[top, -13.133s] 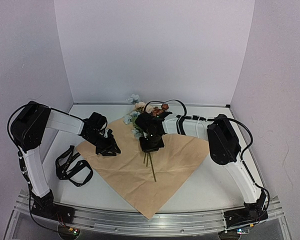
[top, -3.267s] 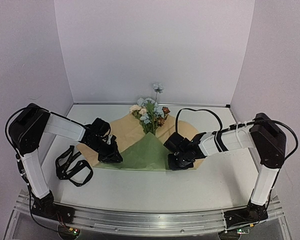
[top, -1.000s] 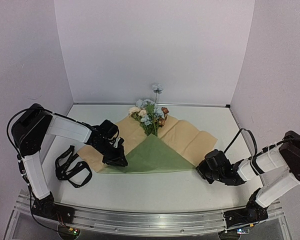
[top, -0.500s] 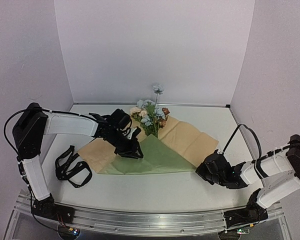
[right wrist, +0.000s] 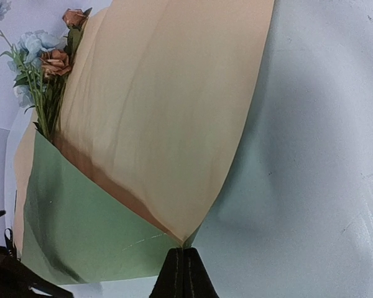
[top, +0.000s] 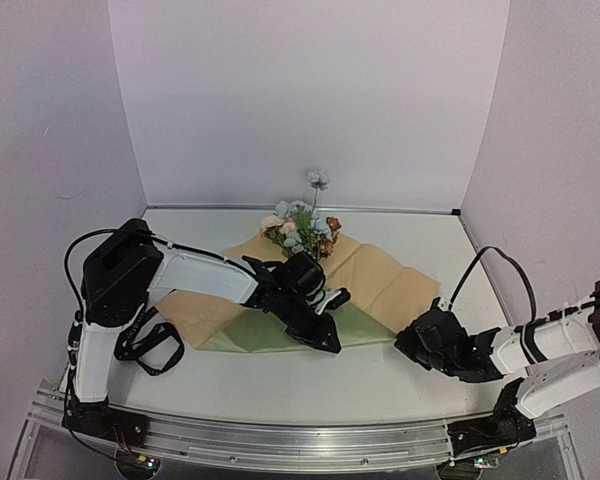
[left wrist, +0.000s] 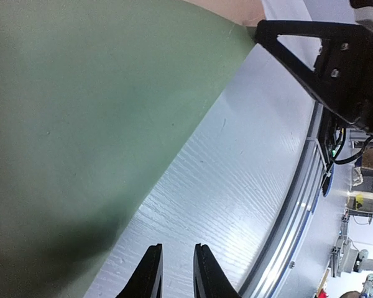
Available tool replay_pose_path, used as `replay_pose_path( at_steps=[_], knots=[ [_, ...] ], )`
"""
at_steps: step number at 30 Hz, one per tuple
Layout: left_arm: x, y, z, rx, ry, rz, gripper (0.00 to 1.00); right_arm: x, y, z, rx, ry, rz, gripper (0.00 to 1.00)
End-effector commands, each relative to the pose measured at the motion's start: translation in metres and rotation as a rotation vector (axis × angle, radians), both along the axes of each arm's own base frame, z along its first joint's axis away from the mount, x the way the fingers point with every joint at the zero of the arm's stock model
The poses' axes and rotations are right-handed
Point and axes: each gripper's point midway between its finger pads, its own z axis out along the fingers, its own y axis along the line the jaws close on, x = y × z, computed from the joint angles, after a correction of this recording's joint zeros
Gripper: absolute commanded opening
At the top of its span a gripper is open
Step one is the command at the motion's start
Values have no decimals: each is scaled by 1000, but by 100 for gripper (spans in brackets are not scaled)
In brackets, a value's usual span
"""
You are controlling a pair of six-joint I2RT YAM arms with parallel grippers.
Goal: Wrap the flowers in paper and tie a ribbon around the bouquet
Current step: Pick up the one-fourth-folded wrapping paper from the center of the board.
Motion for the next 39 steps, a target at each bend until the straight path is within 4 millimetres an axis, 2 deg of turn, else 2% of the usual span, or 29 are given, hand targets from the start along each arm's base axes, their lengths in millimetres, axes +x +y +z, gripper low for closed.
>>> replay_pose_path(
  at_steps=[1,5,12,18,21,25,28,32,36,39],
  knots=[
    [17,-21,18,-94,-100,-22,20,-7,-3,-1,-24,1,35,0],
    [21,-27,18,-103,-111,-24,21,-11,-1,-3,-19,12,61,0],
    [22,-28,-5,-58,-93,-29,21,-17,5,-5,-22,27,114,0],
    [22,-25,-27,-6,-68,-25,20,-18,15,4,-29,13,177,0],
    [23,-23,-33,12,-61,-15,20,-20,17,15,-57,-12,204,0],
    [24,-19,-42,47,-57,1,20,-22,20,39,-131,-67,247,0],
    [24,-16,-49,76,-53,17,20,-22,29,62,-160,-116,296,0],
    [22,-18,-53,87,-36,35,20,-25,43,81,-219,-144,385,0],
    [21,-23,-54,84,2,73,19,-29,62,93,-258,-151,499,0],
    [19,-25,-54,73,39,92,19,-29,54,92,-310,-143,498,0]
  ],
)
